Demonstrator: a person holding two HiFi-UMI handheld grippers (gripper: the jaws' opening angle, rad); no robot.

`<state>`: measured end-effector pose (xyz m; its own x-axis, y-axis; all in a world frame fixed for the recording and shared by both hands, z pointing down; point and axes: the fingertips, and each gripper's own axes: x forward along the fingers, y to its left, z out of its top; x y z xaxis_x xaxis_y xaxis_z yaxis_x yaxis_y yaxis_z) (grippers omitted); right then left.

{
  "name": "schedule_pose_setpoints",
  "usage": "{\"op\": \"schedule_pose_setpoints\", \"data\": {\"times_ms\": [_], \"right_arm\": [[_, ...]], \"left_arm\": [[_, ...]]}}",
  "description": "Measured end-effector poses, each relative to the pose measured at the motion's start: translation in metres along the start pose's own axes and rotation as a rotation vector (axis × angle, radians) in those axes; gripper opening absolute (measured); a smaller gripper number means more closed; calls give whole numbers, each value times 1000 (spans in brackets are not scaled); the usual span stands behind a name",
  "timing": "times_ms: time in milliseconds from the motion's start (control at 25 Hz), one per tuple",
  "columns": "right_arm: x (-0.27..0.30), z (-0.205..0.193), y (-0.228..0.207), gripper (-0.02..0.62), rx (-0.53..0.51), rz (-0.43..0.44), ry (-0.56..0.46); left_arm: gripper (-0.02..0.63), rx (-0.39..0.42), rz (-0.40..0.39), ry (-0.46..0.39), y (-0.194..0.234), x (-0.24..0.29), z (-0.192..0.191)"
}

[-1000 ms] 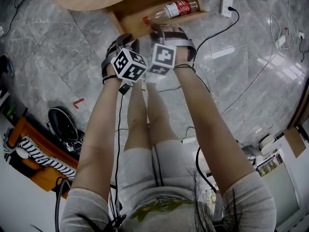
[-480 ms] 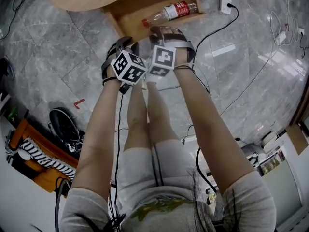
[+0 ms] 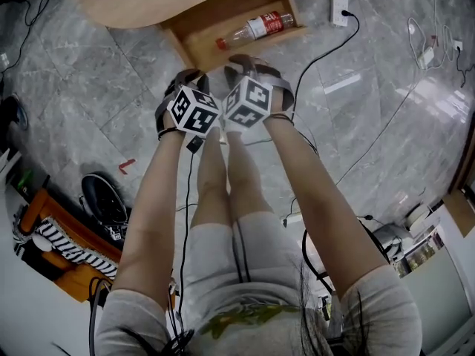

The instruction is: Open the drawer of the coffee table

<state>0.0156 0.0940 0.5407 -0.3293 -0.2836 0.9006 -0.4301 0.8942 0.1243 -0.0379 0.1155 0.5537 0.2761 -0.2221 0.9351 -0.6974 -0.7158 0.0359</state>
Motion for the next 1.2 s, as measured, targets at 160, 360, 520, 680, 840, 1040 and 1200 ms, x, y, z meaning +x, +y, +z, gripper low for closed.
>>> {"op": "schedule_pose_setpoints", "data": {"times_ms": [160,360,520,680,840,1040,1200], "right_arm": [[-33,12,4,60,324,8,-102],[-77,39,2,40,621,27,-248],[-119,66,-9,29,789,20,-391],[-169,90,-14,28,873,0,-495],[-219,112,-9,25,907,-7,-558],[-266,133,-2,21,858,1,-573],[-288,142,-1,21,833,-4,-559]], "left_arm": [[41,-52,-1,-66,-2,-30,9],[12,-142,-23,-198,-3,-78,31],[11,-186,-39,-343,-8,-123,56],[11,-207,-44,-457,-15,-177,78],[11,-229,-44,-514,-20,-226,86],[11,-246,-45,-571,-22,-279,100],[11,-249,-38,-607,-24,-310,113]]}}
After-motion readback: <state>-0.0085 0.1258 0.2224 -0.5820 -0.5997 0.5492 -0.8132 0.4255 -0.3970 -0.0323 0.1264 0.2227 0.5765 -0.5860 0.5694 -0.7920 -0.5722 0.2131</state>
